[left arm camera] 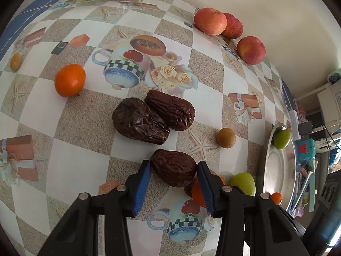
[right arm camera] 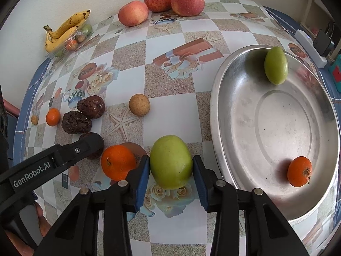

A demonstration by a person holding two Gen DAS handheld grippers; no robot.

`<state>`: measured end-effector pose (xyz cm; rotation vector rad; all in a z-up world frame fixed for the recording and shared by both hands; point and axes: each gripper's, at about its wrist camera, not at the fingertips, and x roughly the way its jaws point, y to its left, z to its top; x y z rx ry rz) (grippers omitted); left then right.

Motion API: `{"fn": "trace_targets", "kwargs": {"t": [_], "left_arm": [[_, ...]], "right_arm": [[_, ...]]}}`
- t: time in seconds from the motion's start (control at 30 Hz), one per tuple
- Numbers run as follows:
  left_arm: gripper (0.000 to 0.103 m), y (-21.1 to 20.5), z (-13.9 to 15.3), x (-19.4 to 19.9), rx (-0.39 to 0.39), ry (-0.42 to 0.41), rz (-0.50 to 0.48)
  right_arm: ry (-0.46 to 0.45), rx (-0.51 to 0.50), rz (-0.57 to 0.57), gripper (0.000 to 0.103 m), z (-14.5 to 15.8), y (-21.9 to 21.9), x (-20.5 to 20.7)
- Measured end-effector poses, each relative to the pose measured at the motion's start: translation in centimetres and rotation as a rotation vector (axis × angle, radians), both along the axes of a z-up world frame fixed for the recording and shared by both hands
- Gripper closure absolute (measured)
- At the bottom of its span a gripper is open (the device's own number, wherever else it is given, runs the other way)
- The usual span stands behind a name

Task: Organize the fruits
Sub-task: 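Close the left tool on a dark red date while the right tool grasps a large green pear, then carry the date and pear over the steel plate and open both tools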

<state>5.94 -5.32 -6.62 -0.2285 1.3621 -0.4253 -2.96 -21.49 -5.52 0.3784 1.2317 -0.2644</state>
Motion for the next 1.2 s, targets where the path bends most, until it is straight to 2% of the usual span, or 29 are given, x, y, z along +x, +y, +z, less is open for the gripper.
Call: {"fn": "trace_targets", "kwargs": {"t": [0.4, 0.73, 0.87, 1.2], "left_arm": [[0.056, 0.4, 0.4, -0.1, -0.028, 0.008, 0.012], [0.056, 0.9, 3.5, -0.2, -0.115, -0.057, 0.028], [0.056, 0.7, 4.5, -0.3, -0.122, -0.087, 0.021], [0.056, -0.4, 4.6, -0.8, -0.113, -0.103, 0.002]], "right_arm": [[-0.009, 0.022, -0.001, 0.061, 0.3, -0.3, -0.5], [-0.110, 0.033, -0.018, 0.061, 3.0, -0.7, -0.8], [-0.161, 0.031, -0.027, 0.061, 4.5, -0.8, -1.0], [-0.150, 0.039, -0.052, 0.061, 4.3, -1.4, -1.5]]}}
